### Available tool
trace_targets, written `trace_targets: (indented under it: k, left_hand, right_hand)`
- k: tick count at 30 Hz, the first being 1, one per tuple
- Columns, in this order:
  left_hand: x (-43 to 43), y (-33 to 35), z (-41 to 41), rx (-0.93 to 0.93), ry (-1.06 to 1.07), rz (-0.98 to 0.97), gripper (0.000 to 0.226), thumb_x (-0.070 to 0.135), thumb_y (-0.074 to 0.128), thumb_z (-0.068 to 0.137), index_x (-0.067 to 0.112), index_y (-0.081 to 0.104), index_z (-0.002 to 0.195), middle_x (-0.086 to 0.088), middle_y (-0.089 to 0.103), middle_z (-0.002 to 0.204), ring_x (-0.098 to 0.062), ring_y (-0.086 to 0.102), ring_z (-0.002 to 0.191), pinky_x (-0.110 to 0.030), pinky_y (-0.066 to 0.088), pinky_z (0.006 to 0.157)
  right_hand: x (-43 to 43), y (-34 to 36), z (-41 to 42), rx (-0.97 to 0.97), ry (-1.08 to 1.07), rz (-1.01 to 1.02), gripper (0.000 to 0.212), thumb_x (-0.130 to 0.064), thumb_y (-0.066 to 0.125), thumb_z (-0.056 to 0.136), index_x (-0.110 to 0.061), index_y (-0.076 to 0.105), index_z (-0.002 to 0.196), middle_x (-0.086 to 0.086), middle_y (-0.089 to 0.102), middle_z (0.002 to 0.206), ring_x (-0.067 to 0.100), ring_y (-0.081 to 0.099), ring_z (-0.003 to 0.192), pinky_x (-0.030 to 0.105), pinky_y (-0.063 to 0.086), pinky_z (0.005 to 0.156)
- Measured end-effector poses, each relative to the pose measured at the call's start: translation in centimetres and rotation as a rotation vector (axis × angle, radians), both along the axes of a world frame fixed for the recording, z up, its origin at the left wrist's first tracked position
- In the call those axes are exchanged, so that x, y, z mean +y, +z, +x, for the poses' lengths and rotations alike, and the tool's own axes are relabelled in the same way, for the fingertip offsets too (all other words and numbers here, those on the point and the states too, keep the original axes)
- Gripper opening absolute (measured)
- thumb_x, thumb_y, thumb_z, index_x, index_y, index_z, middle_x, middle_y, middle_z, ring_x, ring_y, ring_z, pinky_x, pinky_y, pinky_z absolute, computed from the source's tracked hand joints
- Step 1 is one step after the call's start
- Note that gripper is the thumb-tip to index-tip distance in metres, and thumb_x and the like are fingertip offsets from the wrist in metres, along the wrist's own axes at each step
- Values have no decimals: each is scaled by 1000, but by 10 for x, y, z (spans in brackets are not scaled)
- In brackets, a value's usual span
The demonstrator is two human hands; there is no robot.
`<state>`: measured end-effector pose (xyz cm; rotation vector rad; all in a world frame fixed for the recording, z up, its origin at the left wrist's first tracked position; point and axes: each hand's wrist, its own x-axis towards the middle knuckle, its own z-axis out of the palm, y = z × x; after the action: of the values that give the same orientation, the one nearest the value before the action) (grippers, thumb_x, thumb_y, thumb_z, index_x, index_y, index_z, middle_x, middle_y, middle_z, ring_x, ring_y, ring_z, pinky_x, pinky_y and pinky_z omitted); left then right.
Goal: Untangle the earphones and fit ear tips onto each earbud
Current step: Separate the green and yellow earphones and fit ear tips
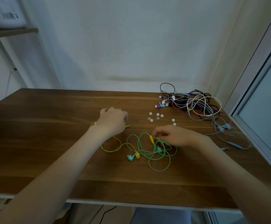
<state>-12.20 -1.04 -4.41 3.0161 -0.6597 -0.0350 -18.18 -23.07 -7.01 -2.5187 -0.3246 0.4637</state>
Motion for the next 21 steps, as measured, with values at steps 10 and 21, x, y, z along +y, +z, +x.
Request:
trace_targets:
  k: [10, 21]
  left_hand:
    - [-43, -3, -28, 329, -344, -417, 18, 25, 45, 100, 30, 60, 107, 9, 68, 104, -14, 63, 95, -37, 50, 86]
    - [-43, -5, -26, 606, -288, -99, 19, 39, 55, 95, 24, 59, 106, 6, 64, 74, -3, 59, 65, -22, 36, 56]
  right_hand:
    - [-12, -14, -7, 23, -7, 172, 36, -24, 73, 81, -11, 60, 113, -6, 50, 92, 3, 48, 79, 11, 40, 70]
    - [-9, -20, -18, -178, -8, 134, 18, -7, 57, 90, -23, 56, 98, -10, 49, 92, -1, 46, 75, 10, 40, 69]
